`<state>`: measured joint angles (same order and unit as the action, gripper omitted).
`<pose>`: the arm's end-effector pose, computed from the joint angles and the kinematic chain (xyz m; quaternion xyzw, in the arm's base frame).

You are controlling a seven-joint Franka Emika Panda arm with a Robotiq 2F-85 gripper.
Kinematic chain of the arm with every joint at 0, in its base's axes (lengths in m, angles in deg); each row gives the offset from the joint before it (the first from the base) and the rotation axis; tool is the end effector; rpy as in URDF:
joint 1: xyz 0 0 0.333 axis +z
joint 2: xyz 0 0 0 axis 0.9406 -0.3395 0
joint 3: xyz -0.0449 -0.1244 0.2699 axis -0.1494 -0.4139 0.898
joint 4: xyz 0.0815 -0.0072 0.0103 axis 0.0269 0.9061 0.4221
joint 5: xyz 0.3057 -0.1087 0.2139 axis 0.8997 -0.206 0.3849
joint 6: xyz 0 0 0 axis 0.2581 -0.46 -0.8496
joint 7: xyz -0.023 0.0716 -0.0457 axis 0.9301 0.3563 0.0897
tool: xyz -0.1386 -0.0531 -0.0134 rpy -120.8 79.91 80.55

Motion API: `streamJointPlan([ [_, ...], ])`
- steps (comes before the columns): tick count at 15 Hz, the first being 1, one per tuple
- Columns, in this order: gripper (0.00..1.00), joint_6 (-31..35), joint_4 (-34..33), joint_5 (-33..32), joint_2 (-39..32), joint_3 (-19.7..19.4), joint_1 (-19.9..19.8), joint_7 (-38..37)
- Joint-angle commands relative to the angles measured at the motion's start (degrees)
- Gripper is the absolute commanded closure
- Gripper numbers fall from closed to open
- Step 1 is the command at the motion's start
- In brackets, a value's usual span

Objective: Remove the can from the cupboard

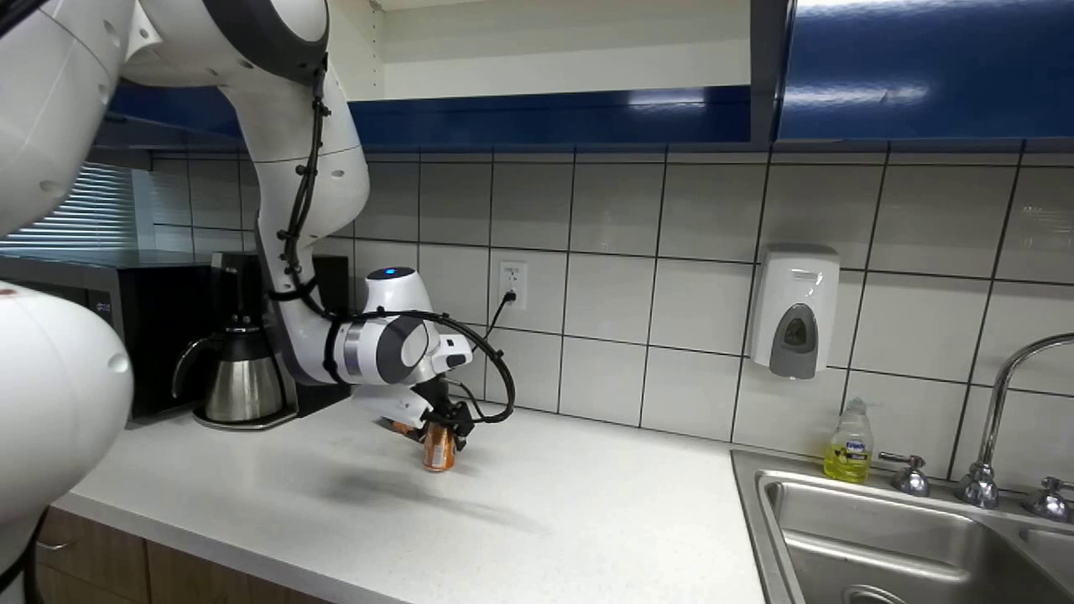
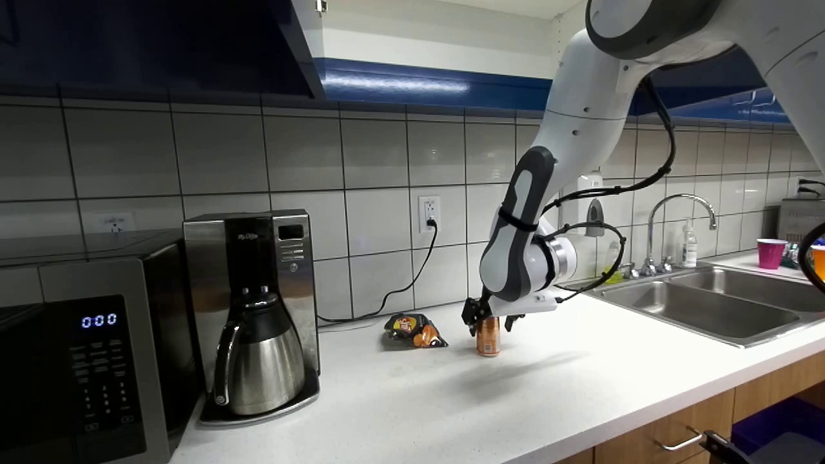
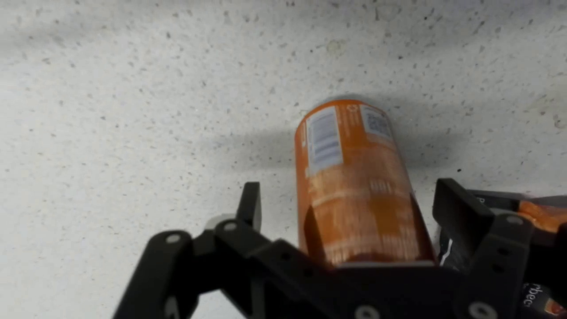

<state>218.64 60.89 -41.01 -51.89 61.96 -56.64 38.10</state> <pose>0.5550 0.0143 0.1415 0.9781 -0.0556 0.1995 0.0195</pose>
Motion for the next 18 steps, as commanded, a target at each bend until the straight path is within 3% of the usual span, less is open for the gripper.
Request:
streamJointPlan([
  [1, 0.0, -4.03, 3.48, -0.38, 6.03, -0.77, 0.44, 2.73],
  [11, 0.0, -18.67, 9.59, -7.49, 20.83, 1.55, -2.55, 2.98],
  [18, 0.0, -31.11, 11.39, -7.86, 30.51, 6.81, -7.47, 5.26],
])
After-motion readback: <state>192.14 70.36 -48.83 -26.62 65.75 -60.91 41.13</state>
